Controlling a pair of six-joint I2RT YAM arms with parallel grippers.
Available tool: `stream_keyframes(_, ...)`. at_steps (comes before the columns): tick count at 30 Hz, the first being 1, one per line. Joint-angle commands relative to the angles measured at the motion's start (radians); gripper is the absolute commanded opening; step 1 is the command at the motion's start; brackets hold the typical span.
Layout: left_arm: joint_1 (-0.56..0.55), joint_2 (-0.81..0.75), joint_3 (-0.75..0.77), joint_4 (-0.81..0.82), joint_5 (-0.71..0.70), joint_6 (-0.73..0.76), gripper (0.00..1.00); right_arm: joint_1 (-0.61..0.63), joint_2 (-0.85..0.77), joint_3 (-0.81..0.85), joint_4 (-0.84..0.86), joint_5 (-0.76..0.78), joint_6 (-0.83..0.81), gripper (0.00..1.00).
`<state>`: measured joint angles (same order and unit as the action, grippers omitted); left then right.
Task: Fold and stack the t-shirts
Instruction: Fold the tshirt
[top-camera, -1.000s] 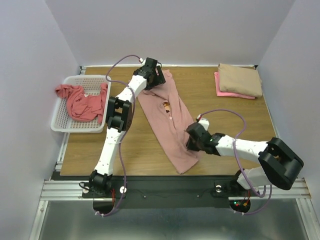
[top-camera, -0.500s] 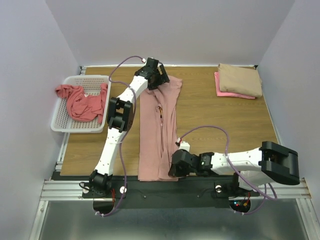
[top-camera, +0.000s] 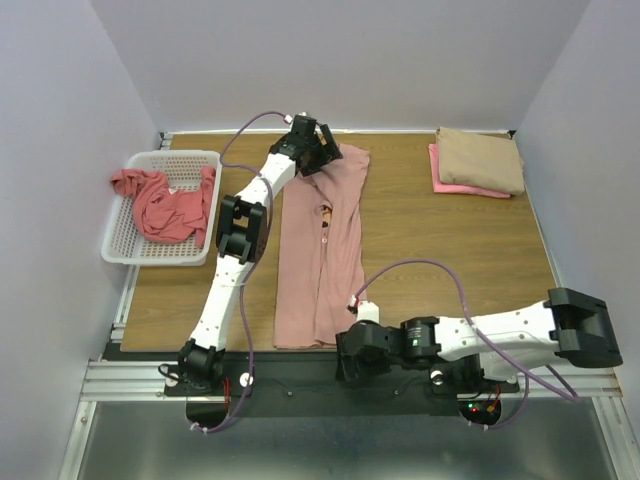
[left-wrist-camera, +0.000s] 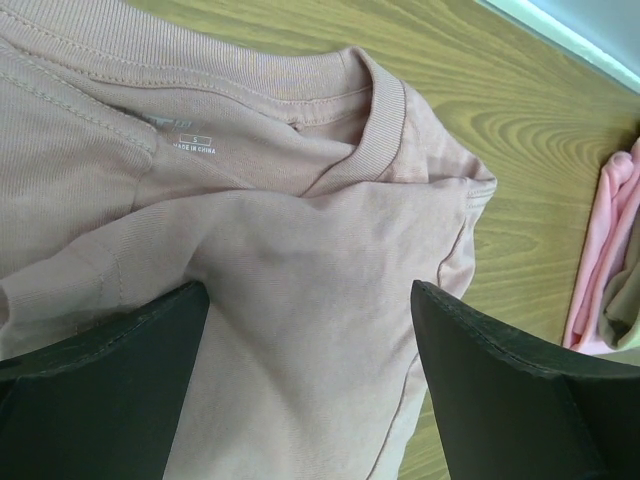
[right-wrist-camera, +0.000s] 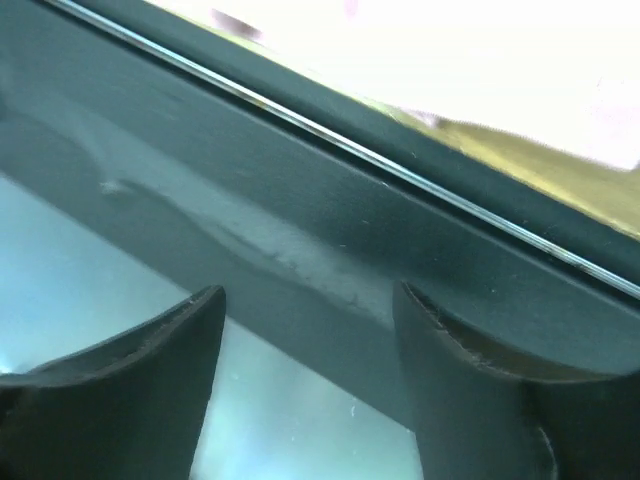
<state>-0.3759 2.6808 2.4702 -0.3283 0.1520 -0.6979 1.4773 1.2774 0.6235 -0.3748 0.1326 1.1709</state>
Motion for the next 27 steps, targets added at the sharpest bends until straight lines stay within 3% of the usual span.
stream_keyframes(1, 0.025, 0.021, 0.044, 0.014, 0.021, -0.021, 0.97, -0.052, -0.096, 0.079, -0.130, 0.142, -0.034, 1.00)
stream_keyframes(7, 0.029, -0.045, 0.029, 0.015, 0.075, -0.011, 0.97, -0.162, -0.109, 0.130, -0.154, 0.170, -0.094, 1.00)
stream_keyframes(12, 0.019, -0.211, -0.053, -0.040, 0.027, 0.044, 0.97, -0.205, -0.056, 0.205, -0.162, 0.187, -0.163, 1.00)
stream_keyframes(21, -0.027, -0.470, -0.184, -0.251, -0.011, 0.132, 0.97, -0.281, -0.046, 0.274, -0.174, 0.251, -0.189, 1.00)
stream_keyframes(23, -0.049, -0.567, -0.266, -0.278, -0.049, 0.143, 0.97, -0.285, -0.058, 0.266, -0.177, 0.249, -0.183, 1.00)
stream_keyframes(25, -0.089, -0.655, -0.434, -0.295, -0.084, 0.141, 0.97, -0.288, -0.065, 0.246, -0.177, 0.245, -0.175, 1.00)
stream_keyframes(26, -0.104, -0.771, -0.517, -0.285, -0.122, 0.115, 0.97, -0.291, -0.067, 0.240, -0.179, 0.245, -0.168, 1.00)
stream_keyframes(27, -0.145, -0.839, -0.609, -0.220, -0.132, 0.107, 0.97, -0.293, -0.067, 0.229, -0.179, 0.240, -0.168, 1.00)
